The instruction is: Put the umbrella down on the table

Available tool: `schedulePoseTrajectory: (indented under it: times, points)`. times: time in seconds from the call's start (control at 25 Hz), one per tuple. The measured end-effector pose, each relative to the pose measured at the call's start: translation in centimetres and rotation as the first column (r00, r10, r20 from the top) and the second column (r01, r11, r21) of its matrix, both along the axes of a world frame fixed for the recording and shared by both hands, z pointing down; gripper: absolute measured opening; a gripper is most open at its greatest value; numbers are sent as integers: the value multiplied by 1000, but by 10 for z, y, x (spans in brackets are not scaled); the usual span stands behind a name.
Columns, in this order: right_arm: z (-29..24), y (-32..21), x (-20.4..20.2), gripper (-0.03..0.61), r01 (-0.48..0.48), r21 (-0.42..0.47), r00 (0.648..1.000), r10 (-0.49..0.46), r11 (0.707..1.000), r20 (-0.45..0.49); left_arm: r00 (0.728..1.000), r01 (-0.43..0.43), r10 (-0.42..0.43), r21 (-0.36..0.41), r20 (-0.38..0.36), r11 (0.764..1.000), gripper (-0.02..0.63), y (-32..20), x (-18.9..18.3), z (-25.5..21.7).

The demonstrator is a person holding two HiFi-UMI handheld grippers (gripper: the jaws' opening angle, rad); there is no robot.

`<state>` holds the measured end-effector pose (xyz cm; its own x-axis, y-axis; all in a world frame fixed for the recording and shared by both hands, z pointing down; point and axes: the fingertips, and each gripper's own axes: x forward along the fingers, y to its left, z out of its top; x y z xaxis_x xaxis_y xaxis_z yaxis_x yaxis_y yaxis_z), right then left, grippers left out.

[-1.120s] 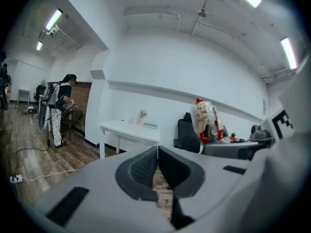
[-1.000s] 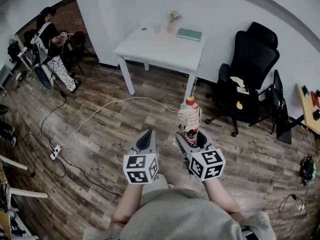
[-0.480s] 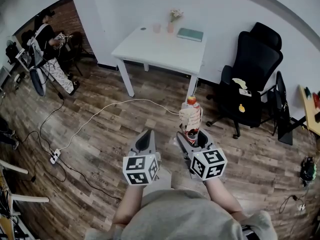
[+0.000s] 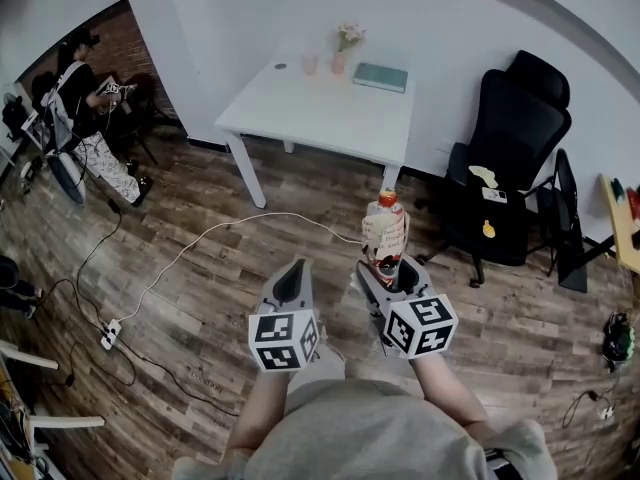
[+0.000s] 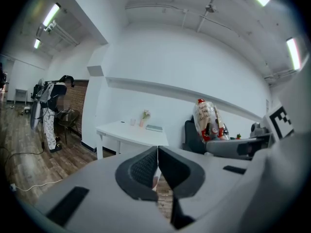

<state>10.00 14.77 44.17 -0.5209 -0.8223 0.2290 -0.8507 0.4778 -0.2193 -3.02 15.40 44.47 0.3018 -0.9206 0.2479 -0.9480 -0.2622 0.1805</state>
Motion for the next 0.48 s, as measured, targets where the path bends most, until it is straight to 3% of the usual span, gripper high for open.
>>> schedulePoseTrajectory:
  times: [0.48]
  points:
    - [-17, -117, -36, 273, -44, -8, 999, 44, 999, -5, 999, -42, 42, -13, -5, 999, 8, -121, -35, -15]
